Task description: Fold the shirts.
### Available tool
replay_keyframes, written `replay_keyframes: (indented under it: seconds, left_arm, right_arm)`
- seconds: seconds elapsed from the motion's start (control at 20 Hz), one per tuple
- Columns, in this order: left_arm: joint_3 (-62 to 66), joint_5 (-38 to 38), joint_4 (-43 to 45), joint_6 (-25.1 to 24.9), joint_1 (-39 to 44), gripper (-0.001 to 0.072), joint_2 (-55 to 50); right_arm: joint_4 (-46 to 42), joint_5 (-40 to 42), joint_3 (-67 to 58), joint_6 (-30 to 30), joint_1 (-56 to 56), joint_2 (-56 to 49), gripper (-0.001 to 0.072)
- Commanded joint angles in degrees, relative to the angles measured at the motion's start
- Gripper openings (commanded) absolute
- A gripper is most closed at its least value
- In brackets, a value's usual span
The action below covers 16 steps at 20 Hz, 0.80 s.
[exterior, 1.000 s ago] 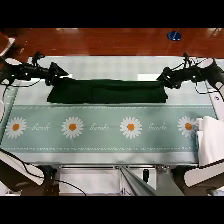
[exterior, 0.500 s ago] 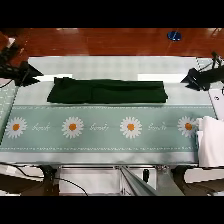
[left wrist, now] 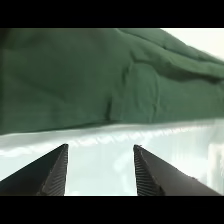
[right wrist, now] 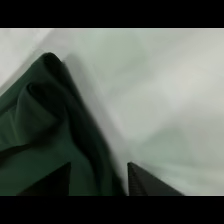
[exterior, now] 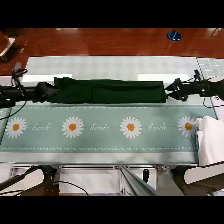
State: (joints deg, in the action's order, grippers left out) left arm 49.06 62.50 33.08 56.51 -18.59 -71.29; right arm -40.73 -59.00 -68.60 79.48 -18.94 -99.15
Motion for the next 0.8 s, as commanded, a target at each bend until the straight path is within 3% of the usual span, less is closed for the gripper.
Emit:
replay_keyframes:
  seconds: [0.0,0.1,0.2,0.25,0.3,0.35,0.55,0.75]
  left_arm:
    - [-2.49,-2.99,-2.51,-3.15,4.00,0.0507,0.94]
    - [-2.49,-4.13,-2.99,-3.15,5.73,0.0507,0.85]
    - [-2.47,-4.50,-3.17,-3.13,7.02,0.0489,0.83]
    - [-2.47,-4.46,-3.17,-3.13,7.48,0.0319,0.83]
    - [-2.47,-4.44,-3.19,-3.13,7.74,0.0065,0.83]
    - [-2.47,-4.48,-3.43,-3.15,8.33,0.0022,0.83]
    - [-2.47,-5.70,-5.27,-3.15,14.53,0.0022,0.79]
    - [-1.40,-18.82,-5.18,1.09,28.30,0.0021,0.20]
  right_arm:
    - [2.67,-2.01,-2.64,-1.27,4.37,-4.17,0.0415]
    - [2.58,-2.62,-4.50,-1.36,6.43,-5.09,0.0383]
    - [2.75,-4.02,-5.64,-2.99,7.26,-4.22,0.0030]
    - [2.78,-4.98,-5.73,-4.22,7.21,-2.99,0.0021]
    - [1.31,-6.25,-5.73,-4.22,6.78,-1.11,0.0021]
    - [-1.95,-8.07,-5.68,-4.11,6.38,1.42,0.0020]
    - [-19.08,-11.56,0.24,-0.52,6.12,18.23,0.0020]
    - [-20.28,-12.59,11.54,0.76,6.14,40.94,0.0020]
